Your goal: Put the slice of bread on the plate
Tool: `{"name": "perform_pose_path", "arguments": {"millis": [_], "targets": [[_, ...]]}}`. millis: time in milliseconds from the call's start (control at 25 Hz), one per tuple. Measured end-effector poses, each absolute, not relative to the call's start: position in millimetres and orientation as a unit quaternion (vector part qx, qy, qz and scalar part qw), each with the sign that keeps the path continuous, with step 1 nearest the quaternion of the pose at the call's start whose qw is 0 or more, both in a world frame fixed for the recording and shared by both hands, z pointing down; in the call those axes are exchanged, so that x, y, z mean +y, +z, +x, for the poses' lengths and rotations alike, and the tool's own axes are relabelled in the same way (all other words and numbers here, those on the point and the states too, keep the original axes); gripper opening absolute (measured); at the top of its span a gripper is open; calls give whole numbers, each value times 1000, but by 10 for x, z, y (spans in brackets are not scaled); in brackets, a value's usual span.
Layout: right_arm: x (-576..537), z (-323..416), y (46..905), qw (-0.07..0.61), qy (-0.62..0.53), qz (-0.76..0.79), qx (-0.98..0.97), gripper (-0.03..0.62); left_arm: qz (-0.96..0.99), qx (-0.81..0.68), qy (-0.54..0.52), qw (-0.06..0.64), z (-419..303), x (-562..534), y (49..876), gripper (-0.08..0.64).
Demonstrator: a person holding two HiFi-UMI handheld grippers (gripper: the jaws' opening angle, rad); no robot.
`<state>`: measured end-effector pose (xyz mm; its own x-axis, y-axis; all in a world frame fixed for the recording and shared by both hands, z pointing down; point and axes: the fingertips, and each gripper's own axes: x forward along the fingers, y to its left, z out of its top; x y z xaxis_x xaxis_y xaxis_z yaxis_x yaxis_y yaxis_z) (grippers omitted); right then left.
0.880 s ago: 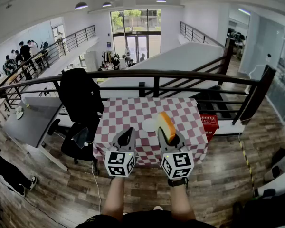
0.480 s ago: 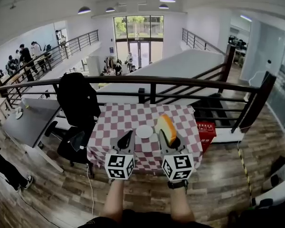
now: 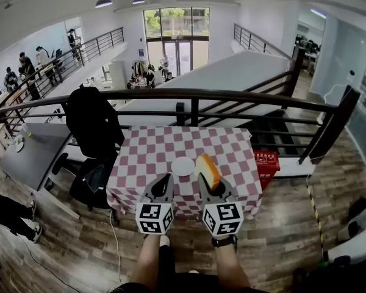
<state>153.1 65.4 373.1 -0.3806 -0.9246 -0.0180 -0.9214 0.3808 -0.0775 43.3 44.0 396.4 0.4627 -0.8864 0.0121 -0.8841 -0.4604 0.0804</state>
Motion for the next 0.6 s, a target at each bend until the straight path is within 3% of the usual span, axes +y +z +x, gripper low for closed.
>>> {"name": "perform_pose_path", "arguments": {"millis": [120, 280, 600], "targets": [[395, 1480, 3869, 11, -43, -557, 830, 95, 860, -503, -41, 74, 505, 152, 3996, 18], [-34, 1263, 3923, 0, -57, -559, 827, 95, 865, -501, -12, 32, 342, -376, 3951, 18], [-924, 859, 3991, -20, -58, -565, 823, 95, 874, -480, -41, 58, -77, -1343, 3980, 18]]}}
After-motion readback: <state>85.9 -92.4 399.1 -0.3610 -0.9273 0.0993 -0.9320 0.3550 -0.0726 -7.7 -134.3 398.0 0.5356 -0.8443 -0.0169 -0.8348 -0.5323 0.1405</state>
